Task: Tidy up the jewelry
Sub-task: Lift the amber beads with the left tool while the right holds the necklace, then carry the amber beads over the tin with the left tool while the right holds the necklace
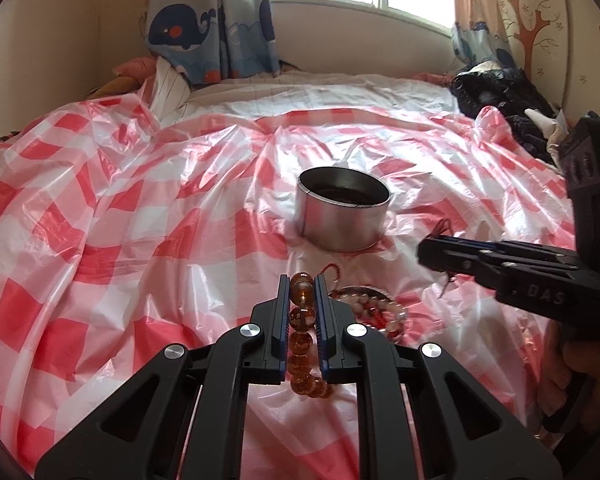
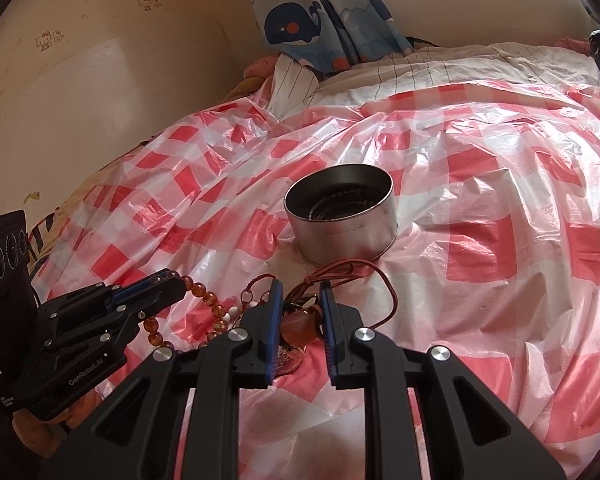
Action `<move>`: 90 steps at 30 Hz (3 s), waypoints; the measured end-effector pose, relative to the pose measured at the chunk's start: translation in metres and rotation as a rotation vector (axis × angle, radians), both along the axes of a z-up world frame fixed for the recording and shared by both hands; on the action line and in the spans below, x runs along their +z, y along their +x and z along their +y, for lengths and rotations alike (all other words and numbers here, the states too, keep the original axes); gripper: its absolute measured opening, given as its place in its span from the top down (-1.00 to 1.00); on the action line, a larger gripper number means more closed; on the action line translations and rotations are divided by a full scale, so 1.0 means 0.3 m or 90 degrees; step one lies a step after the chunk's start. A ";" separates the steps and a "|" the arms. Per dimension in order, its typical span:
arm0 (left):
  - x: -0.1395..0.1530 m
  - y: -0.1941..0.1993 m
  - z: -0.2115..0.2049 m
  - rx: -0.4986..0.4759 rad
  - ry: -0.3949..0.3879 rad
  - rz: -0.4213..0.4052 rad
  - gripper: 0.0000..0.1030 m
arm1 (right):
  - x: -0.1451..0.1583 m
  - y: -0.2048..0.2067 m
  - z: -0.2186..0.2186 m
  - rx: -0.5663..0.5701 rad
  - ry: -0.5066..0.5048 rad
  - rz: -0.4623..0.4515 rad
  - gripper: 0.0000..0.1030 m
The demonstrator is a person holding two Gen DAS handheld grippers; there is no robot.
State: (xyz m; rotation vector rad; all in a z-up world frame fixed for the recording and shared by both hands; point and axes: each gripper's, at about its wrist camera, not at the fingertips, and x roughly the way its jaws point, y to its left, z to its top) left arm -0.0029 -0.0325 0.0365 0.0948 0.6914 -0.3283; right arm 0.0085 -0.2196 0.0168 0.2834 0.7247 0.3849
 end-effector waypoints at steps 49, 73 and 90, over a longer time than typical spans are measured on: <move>-0.039 0.069 0.042 -0.021 -0.062 0.081 0.98 | -0.038 0.030 -0.015 -0.036 -0.029 0.032 0.62; -0.073 0.098 0.051 -0.005 0.006 0.133 0.36 | 0.031 0.037 -0.059 -0.018 0.066 0.019 0.61; 0.074 0.057 0.038 -0.018 -0.070 0.088 0.80 | -0.073 0.078 -0.017 -0.039 -0.056 0.104 0.11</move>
